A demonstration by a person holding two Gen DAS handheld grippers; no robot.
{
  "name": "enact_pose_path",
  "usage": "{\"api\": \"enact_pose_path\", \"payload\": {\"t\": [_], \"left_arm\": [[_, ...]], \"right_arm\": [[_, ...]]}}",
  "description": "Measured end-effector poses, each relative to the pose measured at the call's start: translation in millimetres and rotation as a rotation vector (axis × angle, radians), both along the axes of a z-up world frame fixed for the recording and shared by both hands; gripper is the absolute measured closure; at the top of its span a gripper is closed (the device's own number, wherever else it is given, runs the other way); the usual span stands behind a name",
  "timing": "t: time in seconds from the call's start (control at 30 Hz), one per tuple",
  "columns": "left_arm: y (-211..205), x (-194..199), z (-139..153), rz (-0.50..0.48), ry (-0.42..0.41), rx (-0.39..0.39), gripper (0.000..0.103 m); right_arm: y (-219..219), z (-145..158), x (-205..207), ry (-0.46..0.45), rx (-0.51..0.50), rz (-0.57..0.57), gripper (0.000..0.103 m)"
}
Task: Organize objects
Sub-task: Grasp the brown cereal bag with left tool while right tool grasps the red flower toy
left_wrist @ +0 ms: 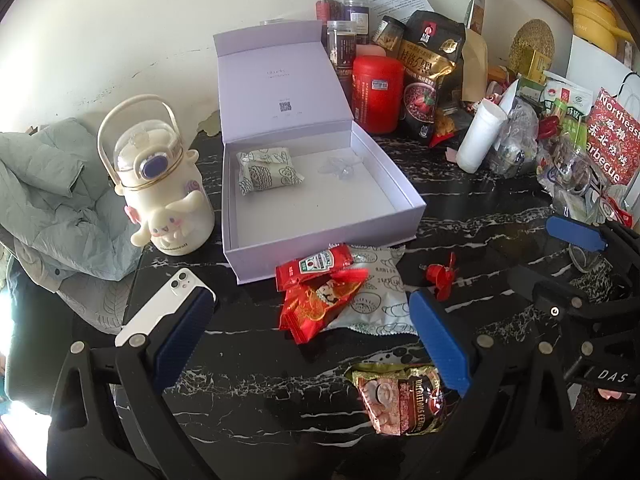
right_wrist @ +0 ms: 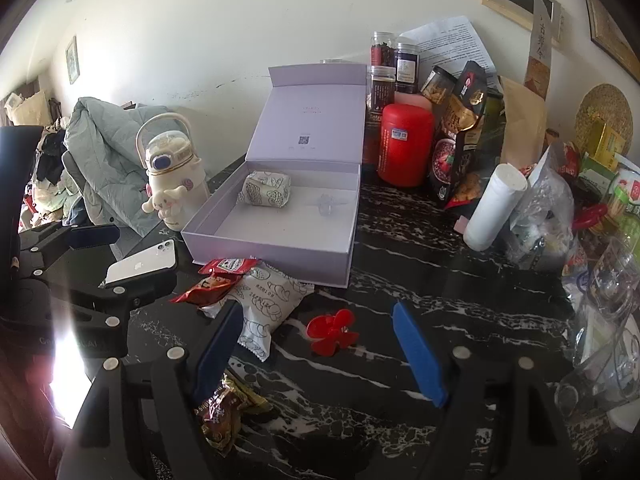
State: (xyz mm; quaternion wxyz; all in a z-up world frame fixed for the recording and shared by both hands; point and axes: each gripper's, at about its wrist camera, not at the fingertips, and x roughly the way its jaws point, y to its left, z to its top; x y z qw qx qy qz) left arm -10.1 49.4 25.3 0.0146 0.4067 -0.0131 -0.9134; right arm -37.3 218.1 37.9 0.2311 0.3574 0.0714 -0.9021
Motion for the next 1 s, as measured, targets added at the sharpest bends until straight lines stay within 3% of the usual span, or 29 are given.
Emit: {"api": "enact_pose_path", "payload": {"t": [0.3, 1.0], "left_arm": [[11, 6, -35, -0.074, -0.085, 0.055, 0.005], [39, 14, -88, -0.216, -0.255, 0.116, 0.005]], "right_arm": [[7, -35, 8, -0.056, 0.023, -0.012, 0.024], [29, -72, 23, -0.142, 0.041, -0.003, 0.024]]}}
